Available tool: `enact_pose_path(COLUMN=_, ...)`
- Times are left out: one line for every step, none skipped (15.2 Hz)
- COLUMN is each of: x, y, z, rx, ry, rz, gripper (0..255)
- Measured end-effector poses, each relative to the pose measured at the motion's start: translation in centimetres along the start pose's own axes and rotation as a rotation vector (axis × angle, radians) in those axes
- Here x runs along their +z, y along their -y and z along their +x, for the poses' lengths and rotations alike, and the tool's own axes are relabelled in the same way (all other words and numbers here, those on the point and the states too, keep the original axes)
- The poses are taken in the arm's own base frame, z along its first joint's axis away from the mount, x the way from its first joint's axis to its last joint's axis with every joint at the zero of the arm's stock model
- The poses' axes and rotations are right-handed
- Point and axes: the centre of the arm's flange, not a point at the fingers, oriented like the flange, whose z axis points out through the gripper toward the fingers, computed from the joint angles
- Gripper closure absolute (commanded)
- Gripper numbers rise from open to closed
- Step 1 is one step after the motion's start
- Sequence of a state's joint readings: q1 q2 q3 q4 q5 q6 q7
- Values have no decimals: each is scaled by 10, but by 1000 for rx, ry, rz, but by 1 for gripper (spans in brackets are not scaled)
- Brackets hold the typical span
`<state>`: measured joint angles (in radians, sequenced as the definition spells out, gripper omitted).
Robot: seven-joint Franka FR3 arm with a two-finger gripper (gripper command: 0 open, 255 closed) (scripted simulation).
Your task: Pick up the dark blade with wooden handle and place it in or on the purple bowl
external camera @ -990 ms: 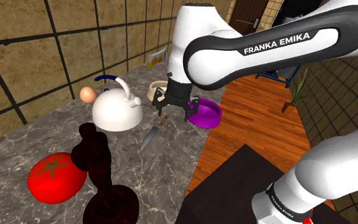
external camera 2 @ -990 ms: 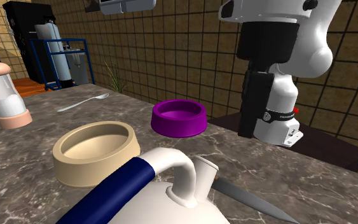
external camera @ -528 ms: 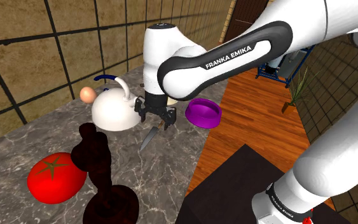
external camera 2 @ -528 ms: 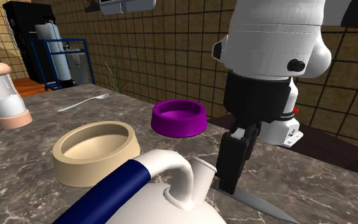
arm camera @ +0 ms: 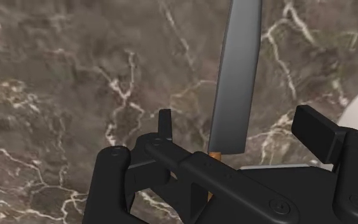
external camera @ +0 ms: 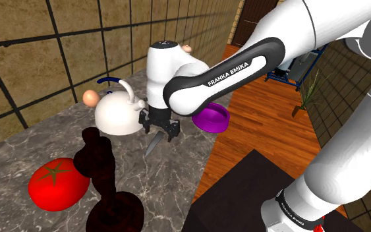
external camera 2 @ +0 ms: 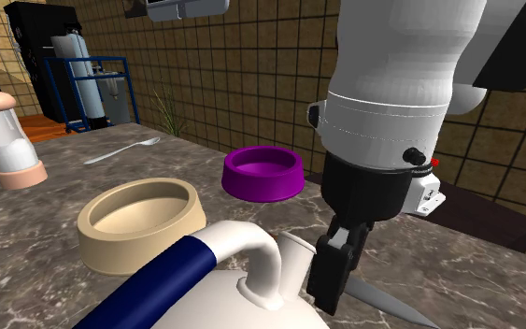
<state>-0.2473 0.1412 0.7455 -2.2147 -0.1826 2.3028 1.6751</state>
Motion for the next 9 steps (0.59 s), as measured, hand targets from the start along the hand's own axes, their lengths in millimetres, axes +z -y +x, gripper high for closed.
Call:
enact_pose_path(x=1, y=0, z=0, rx=0, ry=0, rz=0, gripper=0)
enact_pose_path(x=2, y=0, z=0, rx=0, ry=0, rz=0, gripper=0)
enact_pose_path(x=2, y=0, z=0, rx=0, ry=0, rz=0, gripper=0)
enact_pose_path(x=2, y=0, z=0, rx=0, ry=0, rz=0, gripper=0)
enact_pose_path(x=2, y=0, z=1, rx=0, ry=0, rz=0, gripper=0)
enact_pose_path(x=2, y=0, z=1, rx=0, ry=0, rz=0, gripper=255)
enact_pose_path(x=0, y=1, z=0, rx=0, ry=-1, rz=9, gripper=255)
enact_pose_path(x=-2, y=1, z=0, rx=0, ry=-3, rz=10, gripper=255)
enact_pose_path(x=-3, y=1, z=0, rx=-1, ry=-3, rz=10, gripper=255)
